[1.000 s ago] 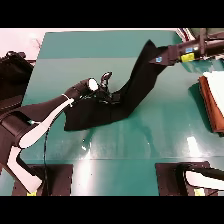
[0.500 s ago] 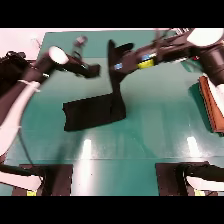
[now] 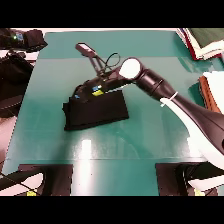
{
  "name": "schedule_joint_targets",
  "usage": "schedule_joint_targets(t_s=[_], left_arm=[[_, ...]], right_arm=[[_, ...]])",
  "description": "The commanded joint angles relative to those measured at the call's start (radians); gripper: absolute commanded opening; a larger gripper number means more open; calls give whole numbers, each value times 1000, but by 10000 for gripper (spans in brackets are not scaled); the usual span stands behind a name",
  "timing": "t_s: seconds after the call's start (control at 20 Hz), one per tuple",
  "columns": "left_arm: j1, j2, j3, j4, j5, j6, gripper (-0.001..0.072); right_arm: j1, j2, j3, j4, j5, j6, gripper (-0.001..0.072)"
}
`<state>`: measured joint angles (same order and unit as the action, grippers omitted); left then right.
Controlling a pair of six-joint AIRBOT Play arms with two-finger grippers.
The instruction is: Fold the shirts.
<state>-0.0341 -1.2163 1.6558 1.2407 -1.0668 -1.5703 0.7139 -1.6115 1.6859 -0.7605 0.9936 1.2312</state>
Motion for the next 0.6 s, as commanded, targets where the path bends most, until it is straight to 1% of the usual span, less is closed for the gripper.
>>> schedule_joint_targets(t_s=[0.0, 0.05, 0.1, 0.15, 0.2, 0.35, 0.4, 0.55], left_arm=[[15, 24, 2, 8, -25, 2, 25], [15, 23, 2, 7, -28, 2, 25], [15, 23, -1, 6, -29, 2, 25], [15, 23, -3, 3, -31, 6, 25], [15, 23, -3, 0, -35, 8, 25], [15, 21, -3, -6, -34, 8, 25], [15, 21, -3, -8, -34, 8, 25], [15, 21, -3, -32, -34, 8, 25]], right_arm=[[-161, 46, -131, -82, 132, 3, 328], [-243, 68, -211, -82, 152, 6, 328], [-324, 84, -291, -80, 159, 13, 406], [-395, 89, -359, -77, 159, 37, 569], [-461, 85, -412, -69, 156, 65, 595], [-566, 27, -509, 19, 140, 77, 585], [-566, -3, -520, 57, 132, 76, 566], [-509, -92, -520, 175, 86, 55, 564]])
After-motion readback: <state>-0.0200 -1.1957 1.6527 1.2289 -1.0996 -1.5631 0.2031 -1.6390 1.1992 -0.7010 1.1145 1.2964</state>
